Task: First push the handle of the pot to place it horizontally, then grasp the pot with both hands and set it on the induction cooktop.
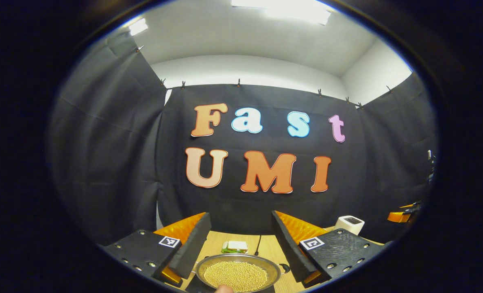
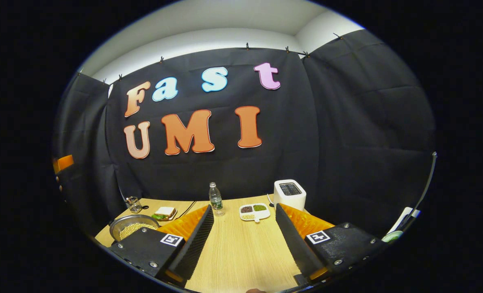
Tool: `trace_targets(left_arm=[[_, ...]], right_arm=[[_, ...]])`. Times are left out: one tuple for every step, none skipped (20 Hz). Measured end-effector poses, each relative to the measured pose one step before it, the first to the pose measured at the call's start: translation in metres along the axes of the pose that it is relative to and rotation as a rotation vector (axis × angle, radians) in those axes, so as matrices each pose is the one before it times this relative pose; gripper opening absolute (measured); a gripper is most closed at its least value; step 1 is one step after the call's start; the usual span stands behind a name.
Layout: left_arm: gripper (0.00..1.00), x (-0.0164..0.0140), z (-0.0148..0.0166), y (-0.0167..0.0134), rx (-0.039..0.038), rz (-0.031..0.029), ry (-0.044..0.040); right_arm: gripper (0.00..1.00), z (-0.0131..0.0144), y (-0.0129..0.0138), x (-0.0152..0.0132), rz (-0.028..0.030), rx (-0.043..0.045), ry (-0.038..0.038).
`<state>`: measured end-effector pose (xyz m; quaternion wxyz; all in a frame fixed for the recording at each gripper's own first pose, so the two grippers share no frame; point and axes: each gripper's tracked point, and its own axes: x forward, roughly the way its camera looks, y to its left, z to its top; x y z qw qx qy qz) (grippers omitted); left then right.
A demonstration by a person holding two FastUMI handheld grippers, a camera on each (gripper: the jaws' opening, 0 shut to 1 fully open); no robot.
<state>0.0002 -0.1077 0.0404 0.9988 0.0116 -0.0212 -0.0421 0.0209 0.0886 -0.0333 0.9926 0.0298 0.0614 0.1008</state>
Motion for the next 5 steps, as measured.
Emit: trace_targets(left_arm=[[0.89,0.00001,-0.00067,-0.00098,0.00204,0.00102,0.00106],[0.89,-0.00057,0.00095,0.00013,0.00275,0.0025,-0.0015],[0.89,-0.00122,0.00086,0.00178,0.00096,0.00763,-0.00414],[0.89,-0.00102,0.00182,0.00165,0.00164,0.00815,-0.00307],[0.89,-0.00004,0.00102,0.00152,0.00262,0.00664,-0.00143]], right_arm=[[0.94,0.00001,-0.003,-0.00071,-0.00058,0.00126,-0.00197],[0.95,-0.00073,-0.00223,-0.00001,-0.00304,0.00057,-0.00244],[0.95,0.00009,-0.00358,0.00131,-0.00448,-0.00232,-0.00309],[0.95,-0.00054,-0.00336,0.00021,-0.00512,-0.00104,-0.00155],[0.95,-0.00063,-0.00271,0.00111,-0.00288,0.00438,-0.00115]])
